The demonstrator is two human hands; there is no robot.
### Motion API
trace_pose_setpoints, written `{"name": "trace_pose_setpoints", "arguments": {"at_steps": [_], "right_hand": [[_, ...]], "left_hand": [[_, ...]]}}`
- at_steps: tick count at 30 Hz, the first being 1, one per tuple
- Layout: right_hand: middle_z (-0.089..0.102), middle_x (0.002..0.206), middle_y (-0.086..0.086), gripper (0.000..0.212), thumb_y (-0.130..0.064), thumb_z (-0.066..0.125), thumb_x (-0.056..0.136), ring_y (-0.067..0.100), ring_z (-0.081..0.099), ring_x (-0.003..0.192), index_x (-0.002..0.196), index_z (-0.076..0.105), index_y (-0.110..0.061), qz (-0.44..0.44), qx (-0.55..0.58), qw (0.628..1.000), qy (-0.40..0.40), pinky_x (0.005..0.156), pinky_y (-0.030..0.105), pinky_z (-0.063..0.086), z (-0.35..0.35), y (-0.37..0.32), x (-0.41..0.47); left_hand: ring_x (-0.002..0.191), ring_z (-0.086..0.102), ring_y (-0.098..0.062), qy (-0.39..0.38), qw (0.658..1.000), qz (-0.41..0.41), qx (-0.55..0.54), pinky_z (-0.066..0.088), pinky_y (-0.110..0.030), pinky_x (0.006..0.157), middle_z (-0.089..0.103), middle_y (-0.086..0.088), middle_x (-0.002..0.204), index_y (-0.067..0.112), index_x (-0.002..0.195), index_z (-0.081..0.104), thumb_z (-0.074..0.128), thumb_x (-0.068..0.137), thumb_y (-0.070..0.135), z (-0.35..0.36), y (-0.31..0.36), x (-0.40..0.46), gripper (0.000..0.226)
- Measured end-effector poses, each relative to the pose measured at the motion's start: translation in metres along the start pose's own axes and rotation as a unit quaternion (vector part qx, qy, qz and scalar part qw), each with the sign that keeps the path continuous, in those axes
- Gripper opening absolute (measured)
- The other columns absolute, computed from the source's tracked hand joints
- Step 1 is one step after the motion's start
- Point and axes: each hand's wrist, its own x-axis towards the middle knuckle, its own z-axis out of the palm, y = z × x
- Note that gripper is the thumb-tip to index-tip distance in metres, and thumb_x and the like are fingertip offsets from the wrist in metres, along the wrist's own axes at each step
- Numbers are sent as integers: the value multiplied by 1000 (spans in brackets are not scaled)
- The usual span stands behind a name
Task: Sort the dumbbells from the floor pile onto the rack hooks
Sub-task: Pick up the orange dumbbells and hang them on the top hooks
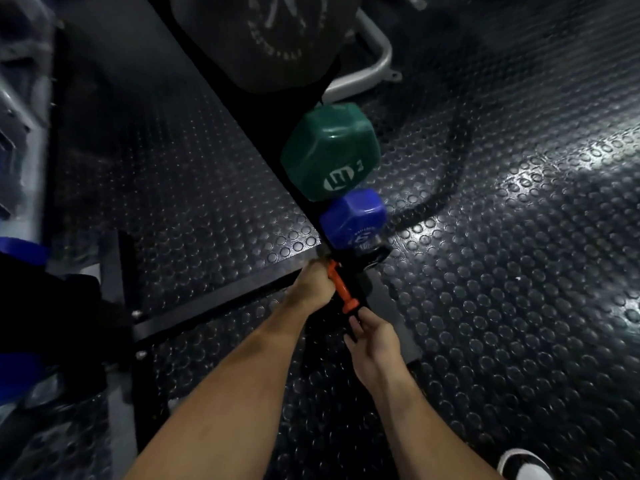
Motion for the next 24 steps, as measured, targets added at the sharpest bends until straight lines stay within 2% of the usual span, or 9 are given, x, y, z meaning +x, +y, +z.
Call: {"name": "trace_pose_setpoints", "arguments": {"at_steps": [3, 6, 9, 11, 13, 16, 18, 20, 24], "right_hand": [[65, 94, -3, 19, -9, 51, 98, 10, 60, 98, 89, 61, -22, 13, -5, 999, -31, 119, 39, 29, 5, 3, 5], [69, 104, -1, 19, -5, 55, 95, 10, 60, 109, 110, 60, -15, 15, -18, 999, -22, 99, 34, 33, 7, 6, 2], [70, 107, 7, 26, 0, 56, 93, 13, 62, 112, 115, 54, -14, 22, -16, 1000, 7, 100, 33, 35, 3, 11, 1], [68, 76, 4, 19, 6, 52, 95, 6, 63, 73, 98, 57, -12, 28, -32, 998, 42, 76, 19, 45, 3, 15, 0], [56, 54, -2, 26, 11, 49, 93, 3, 47, 46, 83, 56, -11, 29, -90, 993, 77, 55, 16, 39, 2, 19, 3], [68, 93, 6, 43, 17, 53, 89, 13, 60, 85, 125, 65, -2, -2, -227, 971, 72, 85, 22, 42, 2, 25, 2], [66, 100, 3, 55, 15, 53, 92, 13, 58, 89, 144, 56, -3, -22, -297, 953, 53, 79, 20, 42, 4, 27, -6], [64, 92, -2, 50, 8, 53, 98, 10, 56, 82, 146, 55, -7, -22, -324, 945, 40, 69, 22, 40, 8, 28, -15], [69, 93, -3, 39, 2, 55, 100, 14, 59, 89, 131, 63, -20, -13, -345, 939, 2, 93, 40, 51, 13, 27, -31]], "left_hand": [[84, 68, -23, 28, 1000, 9, 8, 58, -37, 80, 70, -4, 97, 25, 113, 66, 45, 92, 3, 3, -6, 1, 37], [93, 65, -18, 52, 998, 7, -23, 54, -34, 87, 66, 1, 104, 20, 119, 65, 45, 93, 0, 1, -12, -4, 38], [83, 68, -18, 68, 997, -10, -47, 55, -34, 75, 68, -4, 92, 12, 93, 69, 49, 86, -4, 3, -33, -4, 26], [80, 68, -24, 80, 995, -52, -27, 56, -39, 73, 68, -12, 93, 12, 86, 67, 59, 84, 17, 8, -63, -1, 9], [79, 63, -22, 90, 991, -90, -30, 53, -33, 76, 67, -12, 91, 11, 88, 73, 68, 86, 21, 9, -80, -12, 12], [73, 62, -16, 68, 988, -136, -30, 46, -25, 67, 69, -3, 79, 13, 91, 77, 72, 89, 13, 9, -89, -38, 6], [80, 68, -20, 78, 979, -186, -33, 51, -26, 69, 72, -6, 85, 13, 95, 78, 75, 87, 15, 12, -96, -48, 9], [80, 69, -21, 86, 971, -220, -48, 53, -26, 69, 73, -7, 86, 13, 96, 78, 77, 84, 18, 13, -99, -58, 12], [65, 63, -11, 119, 955, -249, -110, 50, -24, 60, 69, 0, 74, 15, 87, 76, 73, 89, 21, 2, -99, -81, 8]]}}
